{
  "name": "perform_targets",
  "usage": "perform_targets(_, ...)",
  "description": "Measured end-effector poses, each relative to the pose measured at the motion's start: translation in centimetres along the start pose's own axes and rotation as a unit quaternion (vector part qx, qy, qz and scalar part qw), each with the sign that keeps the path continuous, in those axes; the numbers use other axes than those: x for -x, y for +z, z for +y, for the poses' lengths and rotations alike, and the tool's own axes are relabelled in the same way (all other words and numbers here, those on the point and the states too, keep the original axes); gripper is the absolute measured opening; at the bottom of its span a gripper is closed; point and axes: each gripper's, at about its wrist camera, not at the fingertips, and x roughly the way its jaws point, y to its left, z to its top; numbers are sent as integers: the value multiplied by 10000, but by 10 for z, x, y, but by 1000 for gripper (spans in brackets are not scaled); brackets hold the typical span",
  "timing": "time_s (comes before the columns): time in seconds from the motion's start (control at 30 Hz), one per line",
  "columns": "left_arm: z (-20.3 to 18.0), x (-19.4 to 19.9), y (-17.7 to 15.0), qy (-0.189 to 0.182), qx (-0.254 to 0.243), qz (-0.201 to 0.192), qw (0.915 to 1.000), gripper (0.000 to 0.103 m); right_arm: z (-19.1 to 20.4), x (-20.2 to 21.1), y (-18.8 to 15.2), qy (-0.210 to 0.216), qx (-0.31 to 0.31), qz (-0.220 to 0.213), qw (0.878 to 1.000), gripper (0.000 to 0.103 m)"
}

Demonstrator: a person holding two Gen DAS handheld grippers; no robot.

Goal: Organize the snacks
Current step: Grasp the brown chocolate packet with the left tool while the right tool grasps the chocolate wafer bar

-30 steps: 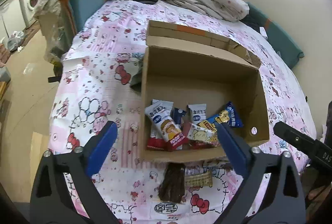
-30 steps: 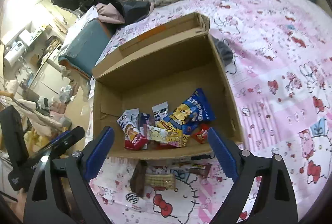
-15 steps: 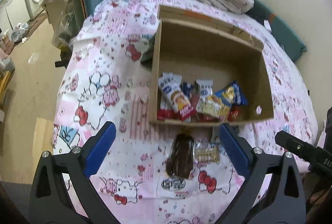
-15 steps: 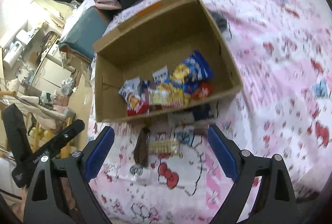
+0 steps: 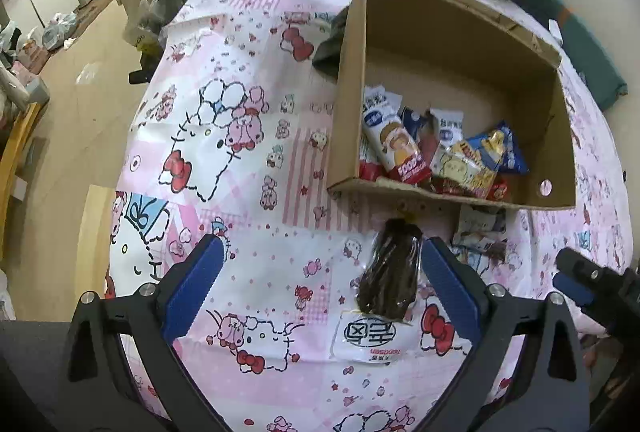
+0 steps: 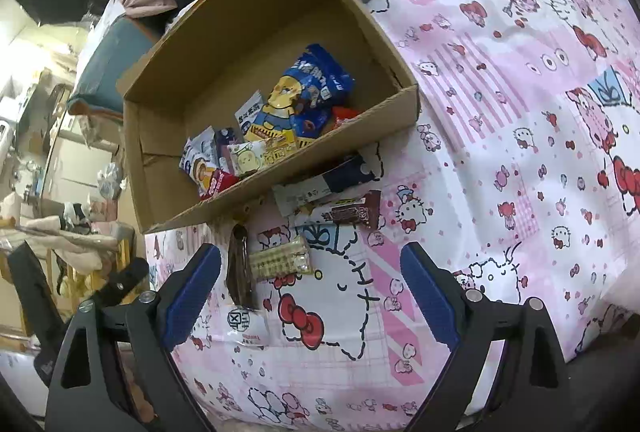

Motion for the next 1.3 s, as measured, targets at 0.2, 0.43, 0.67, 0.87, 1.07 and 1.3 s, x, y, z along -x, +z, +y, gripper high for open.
perform_targets(0.2,2,-8,2,43,81,113,9999,98,-7,-2,2,-48,-153,60,9999,94)
perform_targets(0.43,17,-27,6,141,450,334,9983,98,-18,-2,5,0,-487,84,9988,94)
perform_targets(0.67,-12,-68,-4,-211,-101,1020,9945,98,-20,-8,8,17,-620,194,9979,94)
perform_targets(0.87,-57,-94,-31,-489,-986,1561,9816,98,-19,-10,7,57,-624,244,9977,94)
perform_targets(1.07,-75,-105,-43,-14,-1535,1283,9798,96,-19,-12,7,69,-643,284,9975,94)
perform_targets(1.3,-79,-93,-44,98,-1764,1131,9778,56,-18,-12,8,29,-604,267,9978,94)
